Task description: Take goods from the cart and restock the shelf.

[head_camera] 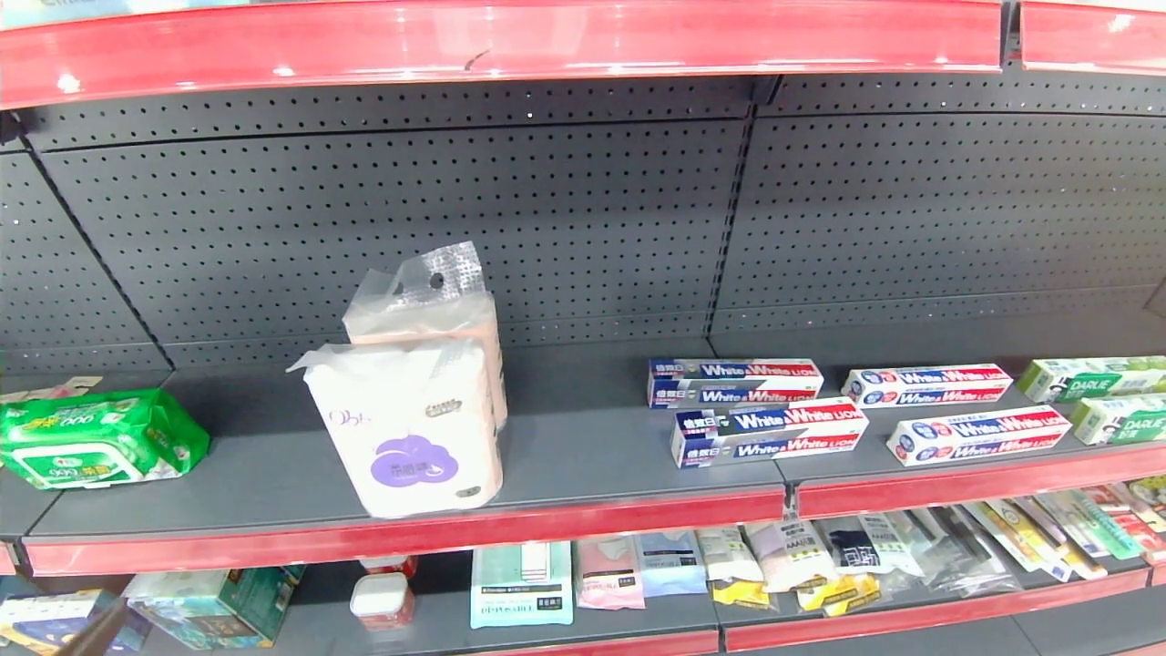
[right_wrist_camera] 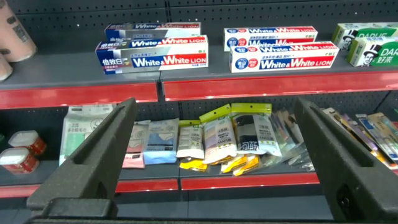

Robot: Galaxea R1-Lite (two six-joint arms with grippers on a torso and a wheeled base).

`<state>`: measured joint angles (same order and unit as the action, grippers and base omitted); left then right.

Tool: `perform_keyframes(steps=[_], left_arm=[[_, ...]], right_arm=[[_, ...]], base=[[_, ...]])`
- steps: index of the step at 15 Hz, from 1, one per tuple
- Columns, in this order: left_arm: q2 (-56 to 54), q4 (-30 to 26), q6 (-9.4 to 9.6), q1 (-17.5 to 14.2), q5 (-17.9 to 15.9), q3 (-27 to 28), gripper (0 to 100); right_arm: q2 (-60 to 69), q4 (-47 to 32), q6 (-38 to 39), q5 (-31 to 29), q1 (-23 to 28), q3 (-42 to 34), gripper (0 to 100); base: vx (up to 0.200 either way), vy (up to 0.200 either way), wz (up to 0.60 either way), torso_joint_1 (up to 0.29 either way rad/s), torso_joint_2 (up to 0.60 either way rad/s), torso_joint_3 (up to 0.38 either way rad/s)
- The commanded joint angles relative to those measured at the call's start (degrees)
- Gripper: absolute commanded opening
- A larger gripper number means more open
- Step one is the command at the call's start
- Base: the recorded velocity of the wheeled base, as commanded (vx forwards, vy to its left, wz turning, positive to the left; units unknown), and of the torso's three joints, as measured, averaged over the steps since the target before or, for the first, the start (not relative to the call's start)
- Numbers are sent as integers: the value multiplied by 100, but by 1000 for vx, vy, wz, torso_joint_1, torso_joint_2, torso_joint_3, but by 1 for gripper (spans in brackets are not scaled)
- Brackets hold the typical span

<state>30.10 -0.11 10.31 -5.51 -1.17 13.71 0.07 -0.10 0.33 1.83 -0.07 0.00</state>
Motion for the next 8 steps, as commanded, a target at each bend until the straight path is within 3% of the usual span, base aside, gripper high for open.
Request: perform_keyframes(steps=[1, 2, 3, 6, 8], left_arm=[[-2439, -1044, -240, 393, -648, -413, 100], [-3010, -1184, -275, 507, -656, -695, 100], [-3010, -1202, -513, 525, -463, -660, 100], [-3010, -1184, -1154, 525, 741, -677, 100], [-3010, -1114, -1260, 525, 1488, -721, 100]], right_arm=[[-7, 1, 2, 2, -1, 0, 100], [-7, 1, -7, 2, -1, 0, 100], [-7, 1, 2, 2, -1, 0, 100], [-7, 1, 2, 2, -1, 0, 100], [-7, 1, 2, 2, -1, 0, 100]], base=[[0, 0, 0, 0, 0, 0], [0, 0, 0, 0, 0, 0], [0, 0, 0, 0, 0, 0], [0, 0, 0, 0, 0, 0], [0, 0, 0, 0, 0, 0]])
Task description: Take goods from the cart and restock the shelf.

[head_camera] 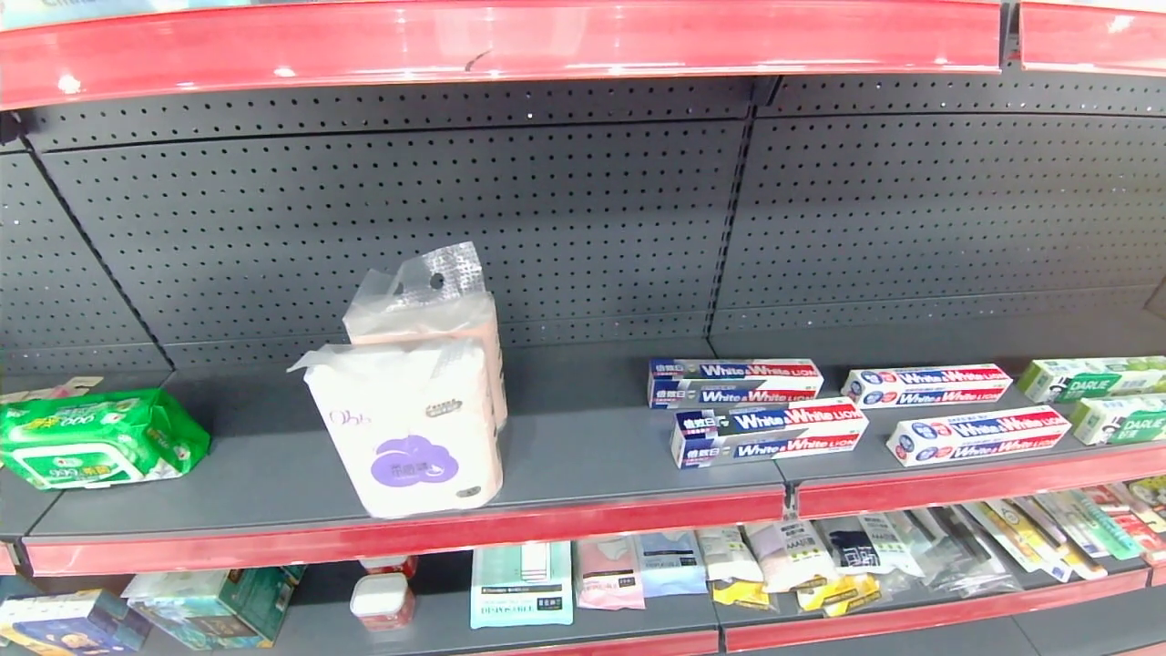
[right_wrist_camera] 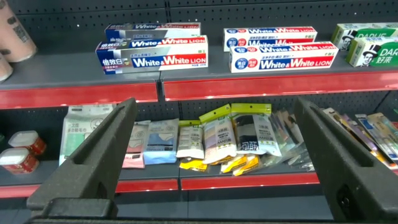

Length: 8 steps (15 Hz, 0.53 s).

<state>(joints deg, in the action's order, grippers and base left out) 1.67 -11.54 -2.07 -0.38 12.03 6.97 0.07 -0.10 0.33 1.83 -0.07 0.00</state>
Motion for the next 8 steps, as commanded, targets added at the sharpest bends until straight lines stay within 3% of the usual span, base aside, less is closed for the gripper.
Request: perform_keyframes(steps=[1, 3, 4, 5, 6, 7, 8], left_arm=[[-167, 91, -39, 11, 388, -91, 100], [-167, 381, 119, 11, 168, -188, 100], [-167, 645, 321, 11, -280, -293, 100], [-167, 1251, 559, 11, -1476, -601, 100], [-167, 1330, 524, 11, -1528, -627, 100], [-167, 1330, 515, 11, -948, -627, 100], [-167, 1330, 409, 11, -113, -645, 100]], right_arm=[[-7, 1, 2, 2, -1, 0, 100], [-7, 1, 2, 2, -1, 0, 100], [-7, -8, 2, 2, -1, 0, 100], [-7, 1, 2, 2, -1, 0, 100], [-7, 1, 2, 2, -1, 0, 100], [-7, 1, 2, 2, -1, 0, 100], [-7, 1, 2, 2, -1, 0, 100]], base=[[0, 0, 0, 0, 0, 0], [0, 0, 0, 0, 0, 0], [0, 0, 0, 0, 0, 0], [0, 0, 0, 0, 0, 0], [0, 0, 0, 0, 0, 0], [0, 0, 0, 0, 0, 0], [0, 0, 0, 0, 0, 0]])
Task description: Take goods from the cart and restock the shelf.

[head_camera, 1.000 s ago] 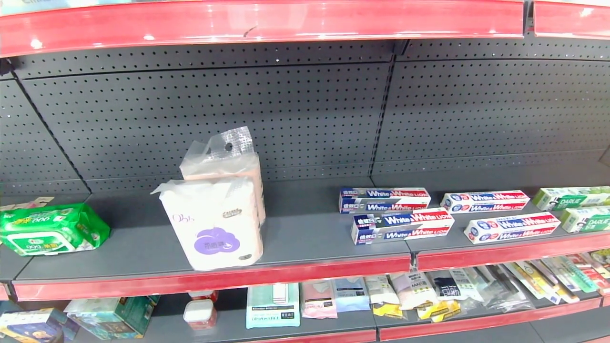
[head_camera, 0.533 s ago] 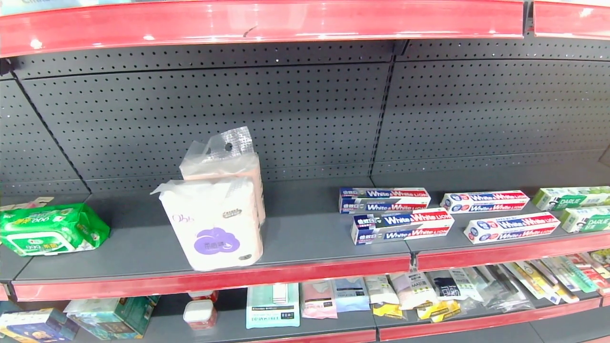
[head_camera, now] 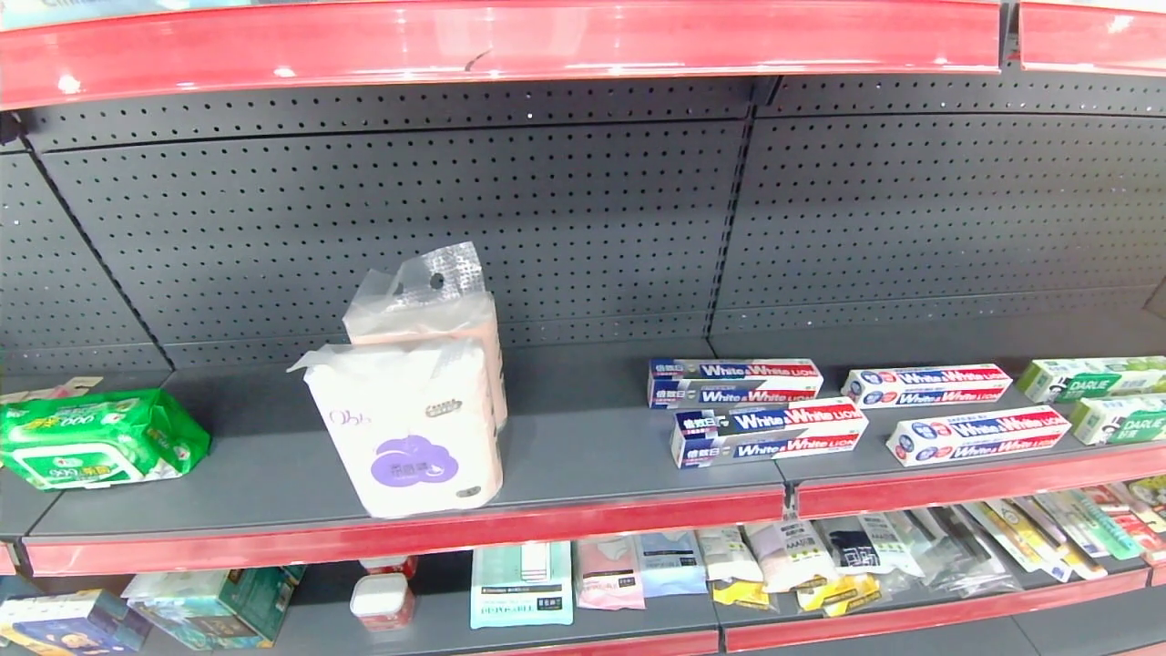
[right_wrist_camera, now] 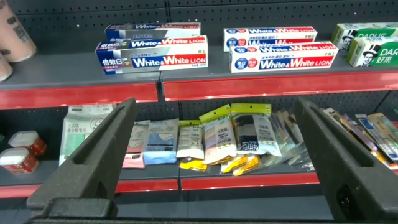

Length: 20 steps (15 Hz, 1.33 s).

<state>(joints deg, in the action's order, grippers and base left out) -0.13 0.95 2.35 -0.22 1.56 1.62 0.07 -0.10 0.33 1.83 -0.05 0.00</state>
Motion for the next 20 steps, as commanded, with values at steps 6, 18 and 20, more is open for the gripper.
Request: perform_keyframes(steps=[6, 18, 20], left_arm=[[13, 221, 20, 4, 907, -162, 100], [13, 116, -86, 4, 1549, -127, 100], [13, 221, -33, 4, 433, -162, 100]], right_arm=[[-7, 1, -7, 2, -4, 0, 100], [-7, 1, 2, -7, -4, 0, 100], [-7, 1, 2, -7, -4, 0, 100]], base=[[0, 0, 0, 0, 0, 0], [0, 0, 0, 0, 0, 0], [0, 0, 0, 0, 0, 0]])
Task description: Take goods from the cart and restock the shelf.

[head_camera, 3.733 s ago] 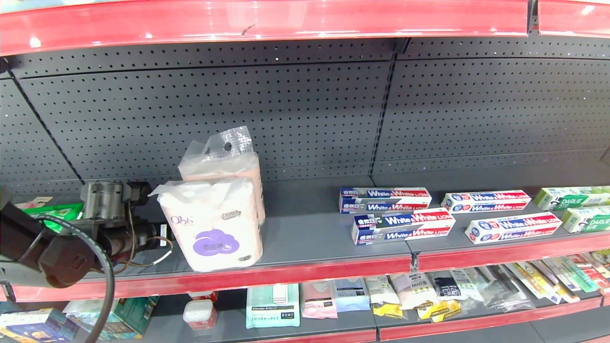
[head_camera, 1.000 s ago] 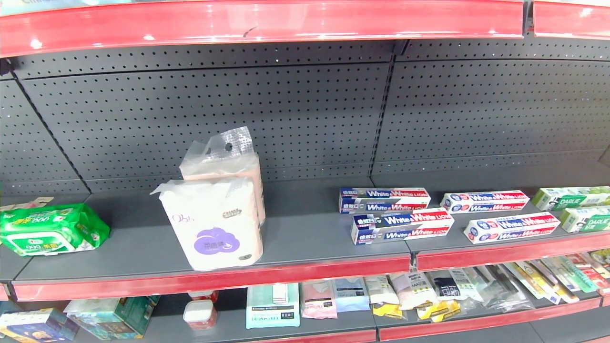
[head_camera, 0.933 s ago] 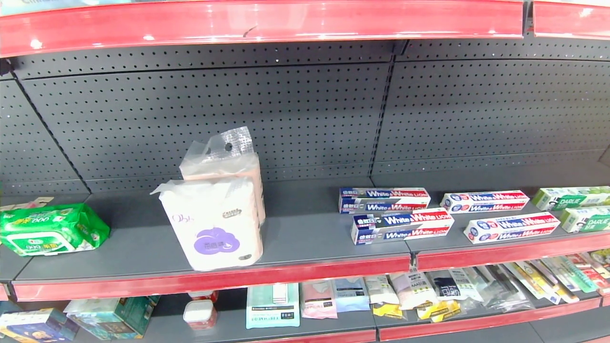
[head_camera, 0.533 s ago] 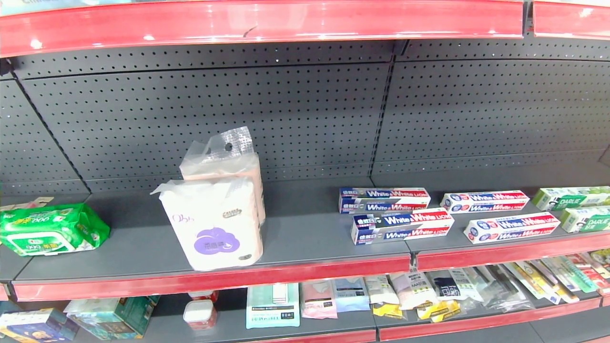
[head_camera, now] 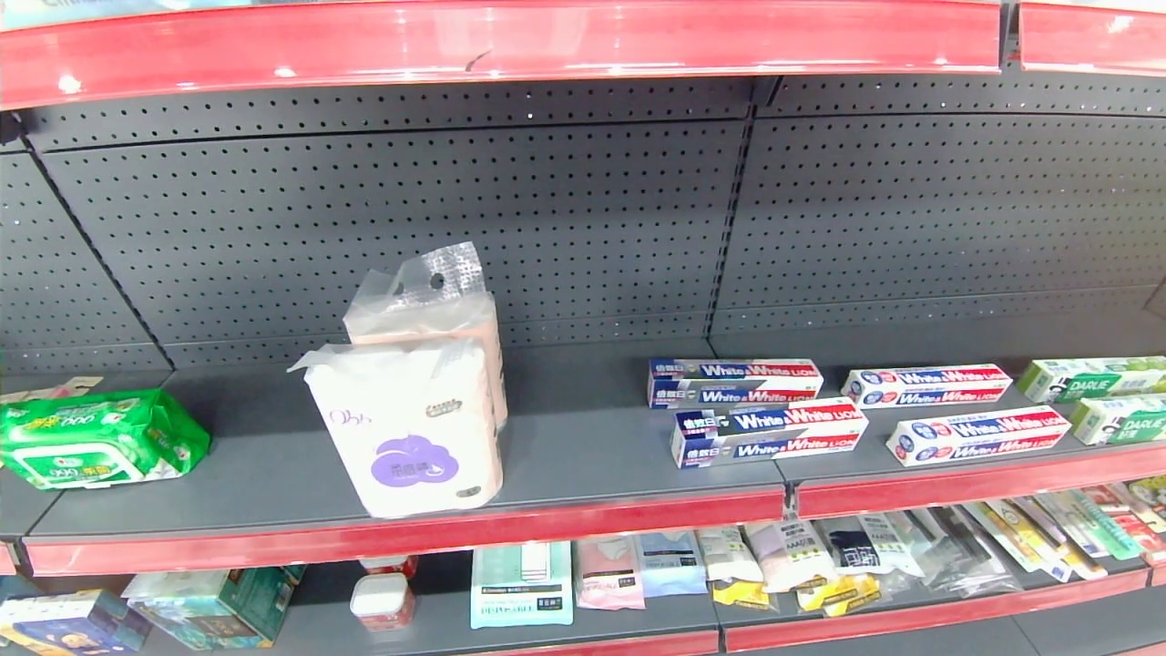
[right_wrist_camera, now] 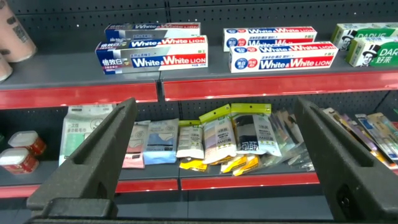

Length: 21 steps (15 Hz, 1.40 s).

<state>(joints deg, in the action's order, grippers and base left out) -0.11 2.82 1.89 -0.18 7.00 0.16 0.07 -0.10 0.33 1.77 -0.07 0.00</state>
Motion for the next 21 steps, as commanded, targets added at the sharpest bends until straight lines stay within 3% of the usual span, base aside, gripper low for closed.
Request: perform_keyframes(steps=[1, 3, 10, 12, 21], left_arm=[[11, 35, 66, 1, -137, -16, 100], [11, 35, 136, 1, -199, -16, 100], [11, 8, -110, 1, -216, -16, 100], [11, 8, -154, 1, -111, -16, 100], [11, 17, -92, 1, -164, -16, 100]], right_arm=[[-7, 1, 2, -1, -1, 0, 100], [-7, 1, 2, -1, -1, 0, 100], [-7, 1, -7, -1, -1, 0, 100], [-7, 1, -7, -1, -1, 0, 100], [-7, -8, -33, -1, -1, 0, 100]], base=[[0, 0, 0, 0, 0, 0], [0, 0, 0, 0, 0, 0], [0, 0, 0, 0, 0, 0], [0, 0, 600, 2, 7, 0], [0, 0, 67, 0, 0, 0]])
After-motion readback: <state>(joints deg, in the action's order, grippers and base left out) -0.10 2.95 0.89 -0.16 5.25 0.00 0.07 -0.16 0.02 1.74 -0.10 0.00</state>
